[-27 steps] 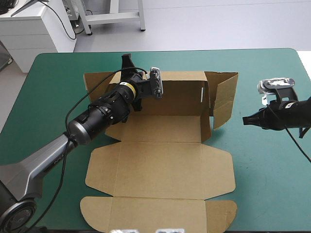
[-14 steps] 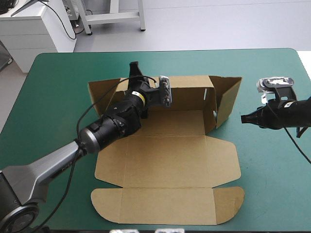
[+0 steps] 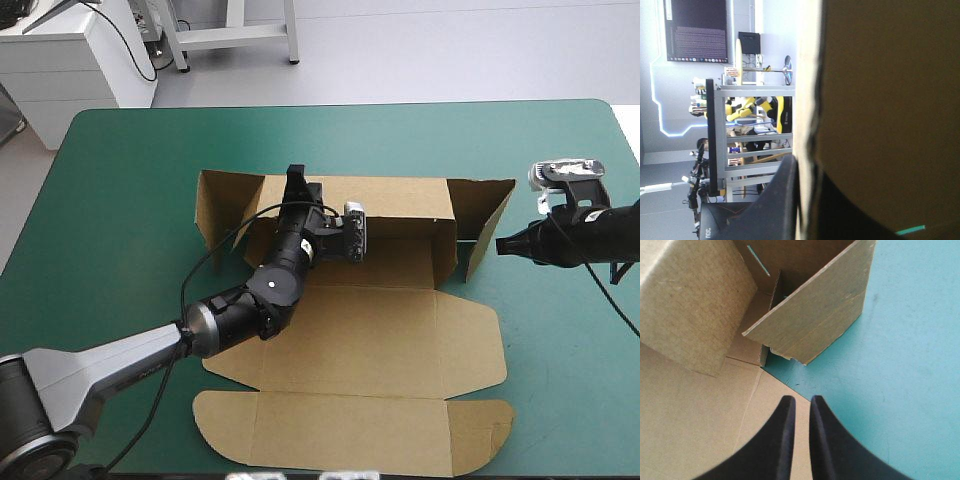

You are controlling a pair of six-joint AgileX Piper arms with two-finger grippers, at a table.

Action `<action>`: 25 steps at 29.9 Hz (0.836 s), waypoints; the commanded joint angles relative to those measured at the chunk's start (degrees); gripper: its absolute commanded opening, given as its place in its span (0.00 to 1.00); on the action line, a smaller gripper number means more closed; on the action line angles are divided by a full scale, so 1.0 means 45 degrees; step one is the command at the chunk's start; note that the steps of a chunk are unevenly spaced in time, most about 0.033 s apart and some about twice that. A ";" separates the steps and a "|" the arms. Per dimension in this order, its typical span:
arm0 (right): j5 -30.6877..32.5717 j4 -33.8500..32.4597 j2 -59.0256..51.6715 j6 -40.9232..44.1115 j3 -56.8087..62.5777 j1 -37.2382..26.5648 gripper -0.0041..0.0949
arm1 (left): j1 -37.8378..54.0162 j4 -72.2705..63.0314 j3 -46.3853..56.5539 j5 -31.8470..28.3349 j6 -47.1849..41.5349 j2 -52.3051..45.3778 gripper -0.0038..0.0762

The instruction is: Fold the box

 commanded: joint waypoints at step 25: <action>-0.1483 0.1772 0.3758 0.0112 -0.5585 0.0882 0.04 | -0.0104 0.1744 0.0669 0.0898 -0.1899 -0.0545 0.04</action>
